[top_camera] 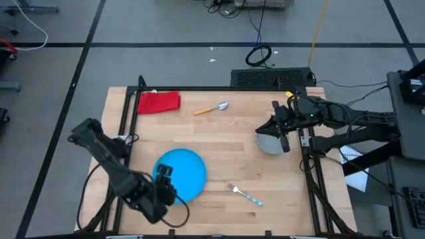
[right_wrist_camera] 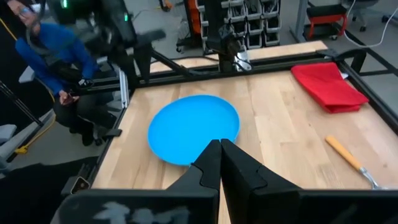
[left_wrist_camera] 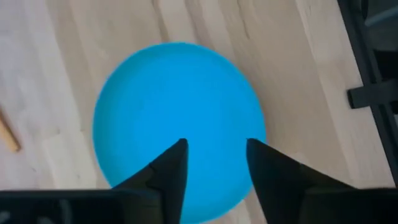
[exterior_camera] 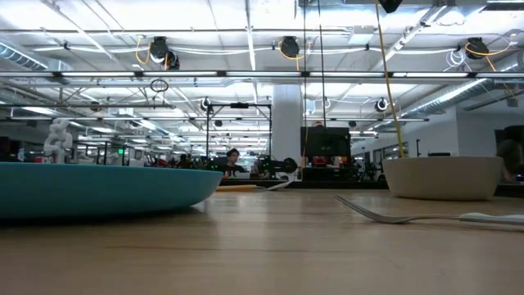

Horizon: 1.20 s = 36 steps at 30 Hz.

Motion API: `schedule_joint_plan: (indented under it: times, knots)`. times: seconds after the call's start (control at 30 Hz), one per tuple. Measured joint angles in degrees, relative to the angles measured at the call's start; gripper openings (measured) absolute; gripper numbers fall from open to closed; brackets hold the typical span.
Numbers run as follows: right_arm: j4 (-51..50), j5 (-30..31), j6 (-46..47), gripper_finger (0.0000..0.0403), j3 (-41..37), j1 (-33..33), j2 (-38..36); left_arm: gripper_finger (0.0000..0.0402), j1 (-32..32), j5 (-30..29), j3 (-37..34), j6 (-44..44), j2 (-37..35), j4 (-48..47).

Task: Set table place
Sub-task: Move the blue plate to the center of the table

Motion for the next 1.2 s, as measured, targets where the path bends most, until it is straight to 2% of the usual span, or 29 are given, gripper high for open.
schedule_joint_plan:
  times: [0.23, 0.37, 0.63, 0.9, 1.2]
  knots:
    - [0.7, 0.0, -0.1, 0.0, 0.0, 0.0, 0.0, 0.0225, -2.9, 0.8, 0.0, -2.8, 5.8, 2.9]
    - [0.6, 0.0, -0.6, 0.0, 0.0, 0.0, 0.0, 0.023, -3.8, 3.8, 0.0, -4.3, 9.1, 3.0]
    - [0.6, 0.0, -1.2, 0.0, 0.0, 0.0, 0.0, 0.023, -3.9, 4.9, -0.4, -3.4, 13.8, 3.0]
    - [0.4, 0.0, -1.2, 0.0, 0.0, 0.0, 0.0, 0.023, -3.1, 7.0, -8.2, -3.9, 14.2, 11.7]
    - [0.4, 0.0, -1.4, 0.0, 0.0, 0.0, 0.0, 0.0218, -3.0, 7.9, -14.4, -4.1, 14.1, 16.3]
